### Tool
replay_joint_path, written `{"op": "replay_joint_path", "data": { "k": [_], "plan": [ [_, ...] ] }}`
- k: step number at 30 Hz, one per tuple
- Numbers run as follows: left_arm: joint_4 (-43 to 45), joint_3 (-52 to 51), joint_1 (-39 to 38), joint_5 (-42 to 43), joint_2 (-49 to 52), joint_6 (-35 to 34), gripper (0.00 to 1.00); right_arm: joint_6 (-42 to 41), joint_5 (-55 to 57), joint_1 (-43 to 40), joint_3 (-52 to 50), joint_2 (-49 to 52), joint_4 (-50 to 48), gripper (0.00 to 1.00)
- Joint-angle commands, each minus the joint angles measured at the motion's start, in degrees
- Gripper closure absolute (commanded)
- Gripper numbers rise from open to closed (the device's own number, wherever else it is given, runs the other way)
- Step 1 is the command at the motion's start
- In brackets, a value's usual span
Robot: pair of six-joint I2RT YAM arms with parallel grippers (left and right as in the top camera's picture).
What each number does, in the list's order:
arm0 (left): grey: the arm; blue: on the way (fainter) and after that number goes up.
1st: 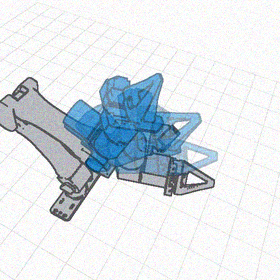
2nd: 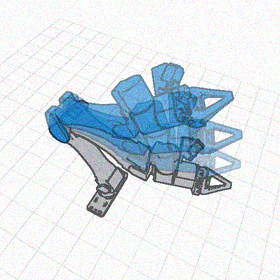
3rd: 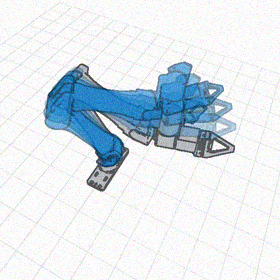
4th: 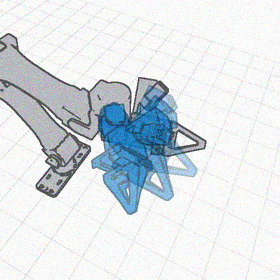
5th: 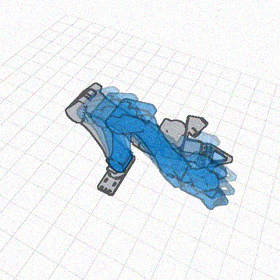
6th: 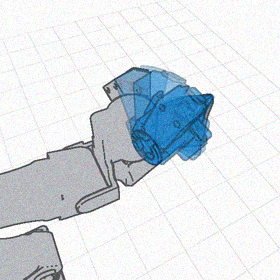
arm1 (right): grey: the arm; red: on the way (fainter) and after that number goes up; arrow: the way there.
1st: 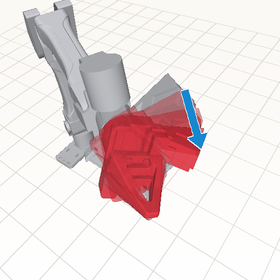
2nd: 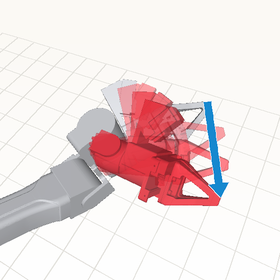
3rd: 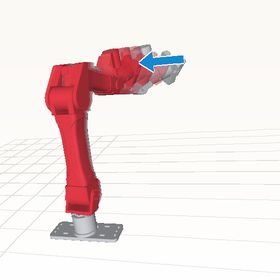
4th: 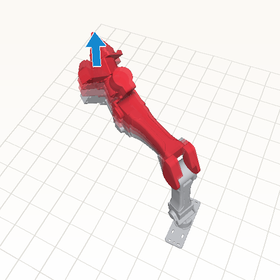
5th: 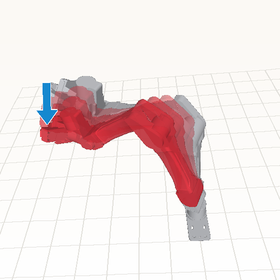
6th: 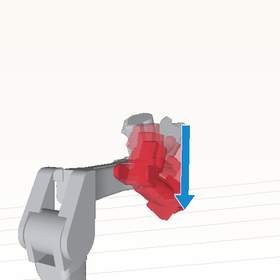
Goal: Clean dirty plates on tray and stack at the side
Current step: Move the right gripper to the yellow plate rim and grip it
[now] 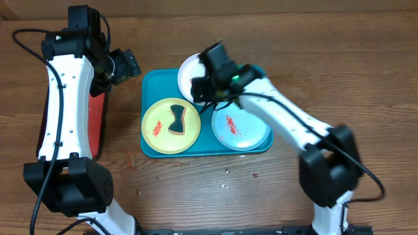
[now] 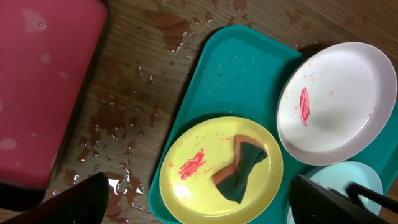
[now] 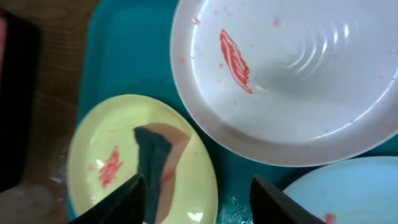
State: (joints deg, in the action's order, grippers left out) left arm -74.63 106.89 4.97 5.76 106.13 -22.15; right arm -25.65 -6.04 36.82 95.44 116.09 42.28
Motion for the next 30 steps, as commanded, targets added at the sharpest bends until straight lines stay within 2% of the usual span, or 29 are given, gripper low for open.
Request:
{"op": "replay_joint_path", "data": {
  "k": [1,8,13,18,25,30],
  "plan": [
    [-0.15,-0.02,-0.28,0.2,0.5,0.26,0.08,-1.2,7.39,2.01,1.27,2.4,-1.05,0.47],
    [-0.17,-0.02,-0.28,0.24,0.48,0.26,0.08,-1.4,3.17,2.27,1.27,7.93,-0.57,0.5],
    [-0.13,-0.02,-0.28,0.24,0.48,0.26,0.08,-1.4,1.68,2.49,0.98,8.22,1.75,0.51],
    [-0.15,-0.02,-0.28,0.31,0.48,0.28,0.04,-1.4,1.38,2.62,-1.84,8.22,0.42,0.51],
    [-0.13,-0.02,-0.39,2.21,0.48,0.35,0.03,-1.42,0.74,2.91,-3.39,8.22,-0.24,0.56],
    [0.07,-0.02,-1.05,3.52,0.5,3.58,0.03,-1.4,0.76,3.91,-5.03,8.24,-1.42,0.6]
  ]
}}
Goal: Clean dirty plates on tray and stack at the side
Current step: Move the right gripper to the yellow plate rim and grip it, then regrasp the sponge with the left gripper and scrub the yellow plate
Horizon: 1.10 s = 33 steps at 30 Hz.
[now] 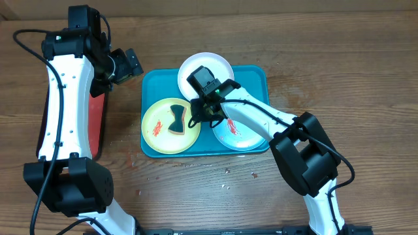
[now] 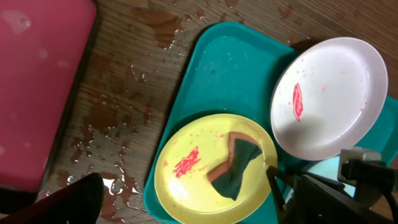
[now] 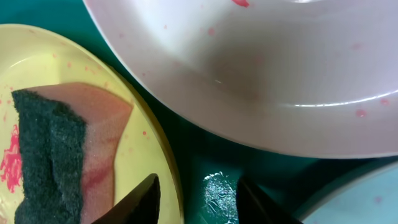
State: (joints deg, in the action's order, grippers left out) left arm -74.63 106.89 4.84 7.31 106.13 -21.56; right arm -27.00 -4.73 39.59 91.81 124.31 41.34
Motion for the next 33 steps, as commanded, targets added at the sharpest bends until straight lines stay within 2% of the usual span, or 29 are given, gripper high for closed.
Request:
{"op": "replay_joint_path", "data": {
  "k": [1,5,7,9,10,12,13,14,16,17,21,24,33],
  "plan": [
    [0.04,-0.02,-1.2,2.16,0.5,3.13,0.03,-0.07,-0.5,1.42,-1.79,0.02,-0.57,0.61],
    [0.07,-0.02,-2.23,2.82,0.5,4.92,0.02,-0.04,-0.48,2.21,-1.86,0.02,-0.74,0.61],
    [0.07,-0.04,-2.64,2.91,0.66,5.05,0.1,-0.04,-0.5,2.25,-1.86,0.02,-0.98,0.61],
    [0.07,-0.07,-2.84,4.02,1.16,5.07,0.11,-0.04,-0.52,2.25,-1.86,0.02,-0.79,0.6],
    [0.07,-0.15,-2.93,4.74,1.49,5.11,0.1,-0.07,-0.57,2.25,-1.86,0.02,-0.79,0.58],
    [0.09,-0.59,-3.17,6.03,2.43,5.44,0.1,-0.04,-0.94,2.25,-1.86,0.02,-0.79,0.46],
    [0.11,-0.92,-3.23,6.8,3.19,6.25,0.11,-0.04,-0.96,2.25,-1.86,0.02,-0.66,0.35],
    [0.09,-1.11,-3.34,7.39,3.69,7.17,0.12,-0.02,-0.92,2.25,-1.86,0.02,-0.37,0.37],
    [0.07,-1.4,-3.65,8.0,5.31,8.31,0.15,-0.04,-0.92,2.25,-1.86,0.02,-0.35,0.56],
    [0.07,-1.4,-3.78,8.24,6.34,8.35,0.16,-0.04,-0.92,2.23,-1.86,0.02,-0.35,0.61],
    [0.28,-1.4,-4.22,9.86,9.53,9.84,0.23,-0.04,-0.94,2.23,-1.86,0.02,-0.33,0.69],
    [0.28,-1.4,-4.33,10.78,12.22,11.58,0.36,-0.59,-0.92,2.23,-1.86,0.02,-0.31,0.83],
    [-1.97,-1.44,-5.68,17.9,15.76,19.54,0.45,-1.77,0.63,2.23,-1.86,0.02,-0.85,0.93]
  ]
}}
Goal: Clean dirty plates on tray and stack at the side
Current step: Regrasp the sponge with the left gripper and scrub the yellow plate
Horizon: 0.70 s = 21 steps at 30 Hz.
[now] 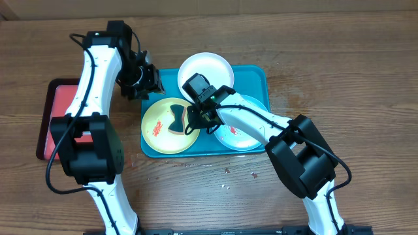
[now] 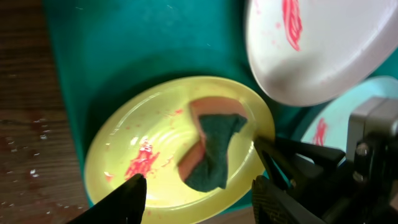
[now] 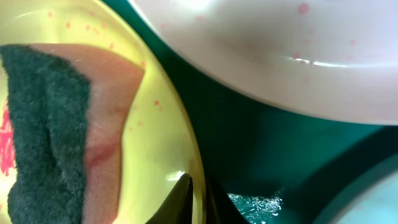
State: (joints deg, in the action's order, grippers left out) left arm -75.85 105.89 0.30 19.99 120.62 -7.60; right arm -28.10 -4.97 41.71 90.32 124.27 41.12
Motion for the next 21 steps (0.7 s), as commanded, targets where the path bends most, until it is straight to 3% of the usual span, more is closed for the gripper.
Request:
{"op": "replay_joint_path", "data": {
  "k": [1,3,5,21],
  "plan": [
    [-1.07,-0.44,-1.4,5.6,1.38,6.45,0.46,-0.68,0.9,0.11,-0.37,0.07,-0.63,0.96],
    [-1.7,-0.44,-1.92,5.55,1.55,7.3,0.46,-0.7,0.87,0.11,-0.37,0.07,-0.79,0.96],
    [-2.43,-0.85,-2.43,5.53,1.66,8.92,0.55,-1.4,1.05,0.11,-0.37,0.07,-1.01,0.96],
    [8.28,-15.08,-4.35,8.61,1.86,7.78,0.5,-2.4,1.03,0.11,-0.37,0.07,-1.01,0.96]
  ]
}}
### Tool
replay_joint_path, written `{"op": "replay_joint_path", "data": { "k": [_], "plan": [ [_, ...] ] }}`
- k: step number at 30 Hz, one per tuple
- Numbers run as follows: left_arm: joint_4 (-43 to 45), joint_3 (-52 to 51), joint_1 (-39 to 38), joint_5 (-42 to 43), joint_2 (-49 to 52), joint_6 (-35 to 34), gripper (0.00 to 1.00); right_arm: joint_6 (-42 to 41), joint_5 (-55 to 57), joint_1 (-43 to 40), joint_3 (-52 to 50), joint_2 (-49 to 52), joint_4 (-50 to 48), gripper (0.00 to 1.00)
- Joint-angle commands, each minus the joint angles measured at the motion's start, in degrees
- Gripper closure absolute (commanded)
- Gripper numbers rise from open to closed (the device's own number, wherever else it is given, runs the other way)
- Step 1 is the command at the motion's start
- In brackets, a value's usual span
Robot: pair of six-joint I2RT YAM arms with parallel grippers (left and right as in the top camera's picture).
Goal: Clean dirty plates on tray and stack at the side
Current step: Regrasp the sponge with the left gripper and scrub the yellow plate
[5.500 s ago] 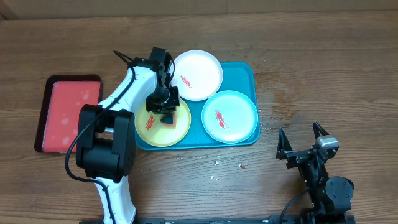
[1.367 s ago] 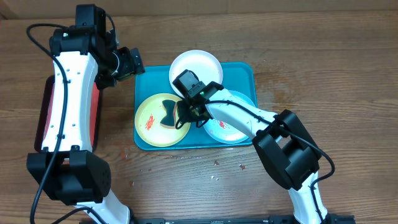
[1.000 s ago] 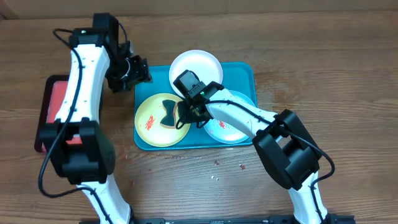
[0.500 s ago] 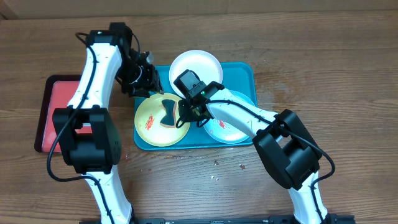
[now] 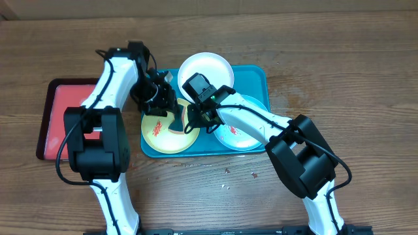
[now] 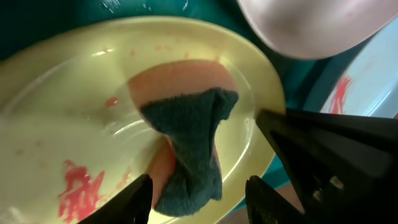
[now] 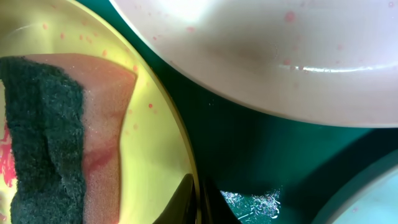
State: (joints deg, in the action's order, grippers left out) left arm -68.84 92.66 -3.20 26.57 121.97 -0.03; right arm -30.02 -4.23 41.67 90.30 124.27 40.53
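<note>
On the teal tray (image 5: 251, 75) lie a yellow plate (image 5: 157, 134) smeared red, a white plate (image 5: 206, 73) and a light blue plate (image 5: 243, 130). A green-and-orange sponge (image 6: 189, 134) rests on the yellow plate. My left gripper (image 6: 199, 205) is open and low over the sponge, one finger on each side of it. My right gripper (image 7: 198, 200) is shut on the yellow plate's right rim (image 7: 180, 143), next to the white plate (image 7: 280, 50).
A red board (image 5: 62, 117) in a dark frame lies on the wooden table left of the tray. Water drops and red specks dot the wood in front of the tray. Both arms crowd the tray's middle.
My left gripper has come from above the tray's back left part down close over the sponge on the yellow plate, still open. My right gripper stays shut on the plate's rim.
At first my left gripper hung open by the red board and my right was open above the white plate. Then the right was low at the yellow plate's right rim, open, then shut on it. The left arm crossed to the tray and now straddles the sponge.
</note>
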Motion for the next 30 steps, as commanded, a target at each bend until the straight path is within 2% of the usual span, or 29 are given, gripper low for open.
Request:
{"op": "replay_joint_path", "data": {
  "k": [1,4,13,16,17,19,20,30],
  "plan": [
    [1.99,-2.45,-0.96,2.01,0.5,0.02,0.51,-0.48,0.28,0.15,-0.35,0.07,-0.42,0.96],
    [5.66,-4.37,-1.38,1.99,0.5,-0.87,0.64,-0.46,0.28,0.15,-0.35,0.07,-0.42,0.96],
    [8.28,-6.16,-1.7,-2.47,0.5,-4.28,0.67,-0.46,0.28,0.15,-0.35,0.07,-0.39,0.96],
    [8.2,-6.38,-1.7,-5.42,0.5,-4.33,0.72,-0.44,0.28,0.15,-0.35,0.07,-0.39,0.96],
    [7.96,-6.43,-1.7,-6.32,0.5,-4.74,0.76,-0.46,0.28,0.15,-0.35,0.07,-0.39,0.96],
    [7.67,-6.43,-1.7,-8.76,0.5,-6.25,0.91,-0.44,0.28,0.15,-0.35,0.07,-0.39,0.96],
    [7.65,-6.43,-1.7,-10.56,0.5,-7.48,0.96,-0.44,0.28,0.15,-0.35,0.07,-0.39,0.96],
    [3.26,-6.36,-0.83,-27.65,0.48,-16.83,0.96,-0.2,0.57,0.15,-0.35,0.07,-0.11,0.96]
  ]
}}
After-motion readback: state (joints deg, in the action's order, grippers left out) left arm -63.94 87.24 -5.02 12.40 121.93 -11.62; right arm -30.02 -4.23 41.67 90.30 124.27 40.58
